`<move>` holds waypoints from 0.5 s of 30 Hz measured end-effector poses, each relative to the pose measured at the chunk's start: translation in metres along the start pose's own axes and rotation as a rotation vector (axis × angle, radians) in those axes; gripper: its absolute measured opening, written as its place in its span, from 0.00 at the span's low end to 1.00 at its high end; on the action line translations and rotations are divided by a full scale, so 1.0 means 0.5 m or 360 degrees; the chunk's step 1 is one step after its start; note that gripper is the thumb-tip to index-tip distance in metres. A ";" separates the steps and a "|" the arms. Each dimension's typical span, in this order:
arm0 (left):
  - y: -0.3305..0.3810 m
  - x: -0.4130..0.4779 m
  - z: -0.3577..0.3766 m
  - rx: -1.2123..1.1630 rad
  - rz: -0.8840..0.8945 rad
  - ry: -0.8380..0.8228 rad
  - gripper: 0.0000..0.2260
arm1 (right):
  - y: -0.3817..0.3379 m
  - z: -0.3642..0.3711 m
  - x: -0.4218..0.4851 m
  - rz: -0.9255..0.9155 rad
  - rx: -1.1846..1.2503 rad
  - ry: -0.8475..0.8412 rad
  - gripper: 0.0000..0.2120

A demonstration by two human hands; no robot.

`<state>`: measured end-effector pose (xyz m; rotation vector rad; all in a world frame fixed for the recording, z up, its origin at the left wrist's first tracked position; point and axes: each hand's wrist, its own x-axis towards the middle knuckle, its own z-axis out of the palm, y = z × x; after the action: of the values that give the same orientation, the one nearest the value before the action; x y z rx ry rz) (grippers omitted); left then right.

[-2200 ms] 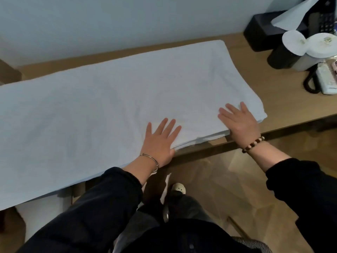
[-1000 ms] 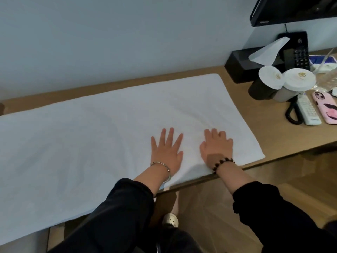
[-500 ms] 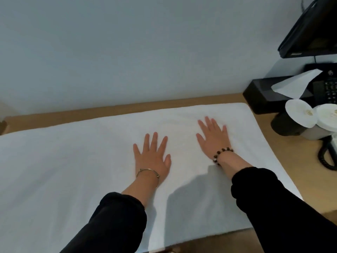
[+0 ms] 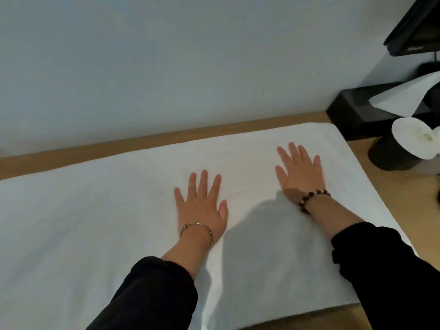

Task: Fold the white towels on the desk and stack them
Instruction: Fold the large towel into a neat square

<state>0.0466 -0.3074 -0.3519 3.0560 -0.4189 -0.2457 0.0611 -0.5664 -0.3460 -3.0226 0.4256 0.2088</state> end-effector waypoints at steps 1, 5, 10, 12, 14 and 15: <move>0.001 0.001 -0.001 -0.0002 0.0004 0.0003 0.28 | 0.028 -0.006 0.015 0.0216 0.0001 0.0010 0.27; 0.001 0.002 -0.005 -0.0041 0.0006 0.0027 0.26 | 0.008 -0.030 0.044 0.0776 0.0183 -0.0020 0.27; 0.000 0.001 -0.010 -0.0052 0.0008 0.0006 0.25 | -0.085 0.024 -0.090 -0.0210 0.0065 -0.0003 0.27; -0.001 0.000 -0.013 -0.0067 0.0017 -0.0005 0.25 | -0.070 0.016 -0.098 -0.0111 0.0059 -0.0018 0.26; -0.003 0.002 -0.025 -0.0120 0.0060 -0.0044 0.25 | -0.081 -0.003 -0.088 0.0117 0.0035 -0.0136 0.26; -0.009 0.005 -0.035 -0.0165 0.0118 -0.0080 0.26 | -0.107 -0.014 -0.082 0.0211 0.0072 -0.0193 0.26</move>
<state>0.0531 -0.3035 -0.3353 2.9314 -0.5044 -0.3308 0.0377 -0.5048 -0.3297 -2.9197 0.6114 0.3834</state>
